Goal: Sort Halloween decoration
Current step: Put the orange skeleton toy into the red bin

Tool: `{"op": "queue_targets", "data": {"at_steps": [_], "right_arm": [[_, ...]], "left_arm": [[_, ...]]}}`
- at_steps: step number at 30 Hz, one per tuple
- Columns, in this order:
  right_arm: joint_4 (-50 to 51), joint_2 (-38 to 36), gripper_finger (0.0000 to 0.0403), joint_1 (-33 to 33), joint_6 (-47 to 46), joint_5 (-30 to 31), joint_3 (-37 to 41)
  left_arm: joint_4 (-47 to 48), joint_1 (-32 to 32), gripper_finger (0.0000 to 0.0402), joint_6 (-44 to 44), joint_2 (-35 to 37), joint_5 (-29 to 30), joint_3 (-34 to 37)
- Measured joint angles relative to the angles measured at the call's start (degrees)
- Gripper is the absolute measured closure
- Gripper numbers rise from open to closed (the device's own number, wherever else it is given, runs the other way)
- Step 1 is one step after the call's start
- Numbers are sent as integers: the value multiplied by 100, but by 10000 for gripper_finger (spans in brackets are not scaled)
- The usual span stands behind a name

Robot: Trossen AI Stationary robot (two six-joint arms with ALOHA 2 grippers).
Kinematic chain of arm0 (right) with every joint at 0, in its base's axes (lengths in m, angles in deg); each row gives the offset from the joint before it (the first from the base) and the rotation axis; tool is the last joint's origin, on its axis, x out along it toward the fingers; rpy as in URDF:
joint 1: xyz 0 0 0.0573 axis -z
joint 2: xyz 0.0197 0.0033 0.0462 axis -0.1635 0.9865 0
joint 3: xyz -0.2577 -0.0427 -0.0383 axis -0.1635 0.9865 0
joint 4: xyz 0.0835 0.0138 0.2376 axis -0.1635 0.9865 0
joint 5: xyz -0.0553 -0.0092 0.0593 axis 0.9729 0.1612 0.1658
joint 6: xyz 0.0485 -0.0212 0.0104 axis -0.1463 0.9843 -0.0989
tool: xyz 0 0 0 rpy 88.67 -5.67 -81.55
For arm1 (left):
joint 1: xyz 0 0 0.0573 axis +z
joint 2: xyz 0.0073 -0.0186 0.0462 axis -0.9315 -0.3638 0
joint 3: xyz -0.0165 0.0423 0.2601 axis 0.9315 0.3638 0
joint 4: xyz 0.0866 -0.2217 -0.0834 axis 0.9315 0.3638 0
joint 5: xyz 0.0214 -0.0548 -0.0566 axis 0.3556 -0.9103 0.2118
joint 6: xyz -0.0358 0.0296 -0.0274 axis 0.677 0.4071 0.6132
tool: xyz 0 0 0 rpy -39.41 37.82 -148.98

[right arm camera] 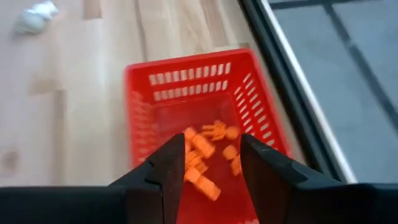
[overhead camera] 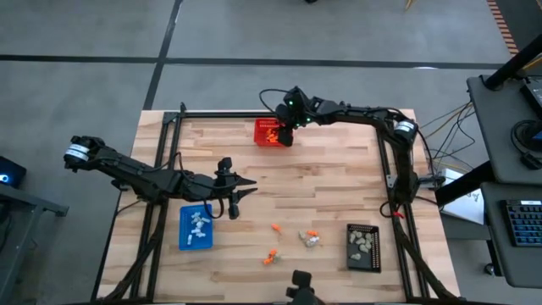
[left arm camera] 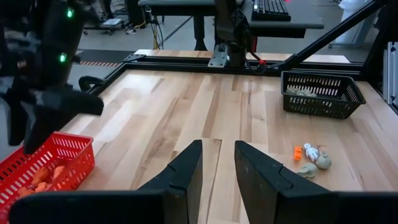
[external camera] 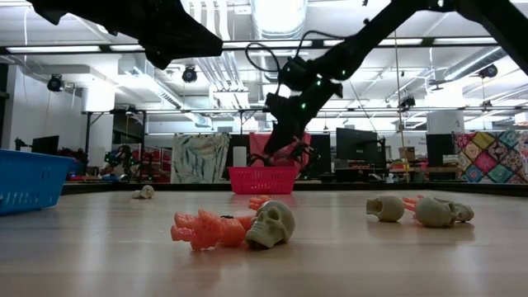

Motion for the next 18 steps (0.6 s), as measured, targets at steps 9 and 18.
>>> {"op": "queue_targets", "data": {"at_steps": [9,18], "right_arm": [[1629,-796,279,-410,-416,-563,7],[2791,-1185,281,-1401,-659,-766,37]], "left_arm": [[-9,0,325,51,0,0,0],[-24,0,325,365,0,0,0]]}}
